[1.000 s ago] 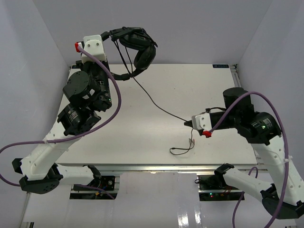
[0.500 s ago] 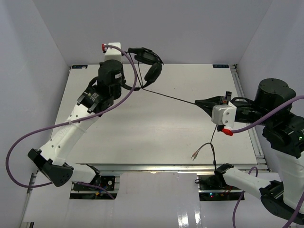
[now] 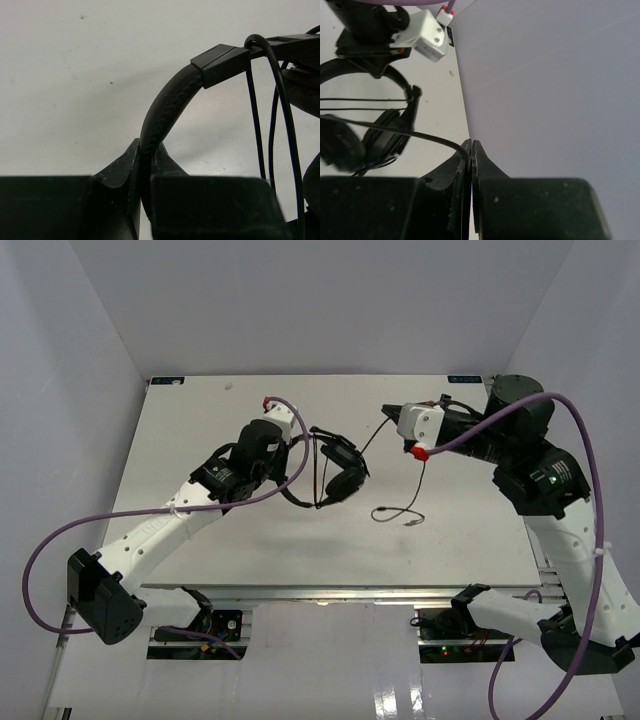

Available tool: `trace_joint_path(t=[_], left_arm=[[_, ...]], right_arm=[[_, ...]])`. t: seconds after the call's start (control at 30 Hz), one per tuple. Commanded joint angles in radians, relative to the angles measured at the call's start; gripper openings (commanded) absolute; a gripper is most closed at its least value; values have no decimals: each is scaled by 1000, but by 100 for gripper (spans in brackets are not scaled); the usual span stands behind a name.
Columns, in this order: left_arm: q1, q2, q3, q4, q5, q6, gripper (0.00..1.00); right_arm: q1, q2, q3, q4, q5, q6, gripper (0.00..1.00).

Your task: Wrap the headphones

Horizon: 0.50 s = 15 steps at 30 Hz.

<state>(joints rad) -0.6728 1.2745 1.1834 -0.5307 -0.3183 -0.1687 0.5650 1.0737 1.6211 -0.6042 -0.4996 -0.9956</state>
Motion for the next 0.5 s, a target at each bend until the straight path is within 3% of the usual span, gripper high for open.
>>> trace_joint_path(t=[0.0,0.17,0.47], left_arm=[[-73,-63,-48,28,109,35,0],[-184,-86,-73,28,112,27,0],[-276,-138,-117,29,123,-24,0]], right_arm=[[3,57,56,170,24,57,8],[9,128,60,205,46,85,8],[10,241,87,244,85,109,8]])
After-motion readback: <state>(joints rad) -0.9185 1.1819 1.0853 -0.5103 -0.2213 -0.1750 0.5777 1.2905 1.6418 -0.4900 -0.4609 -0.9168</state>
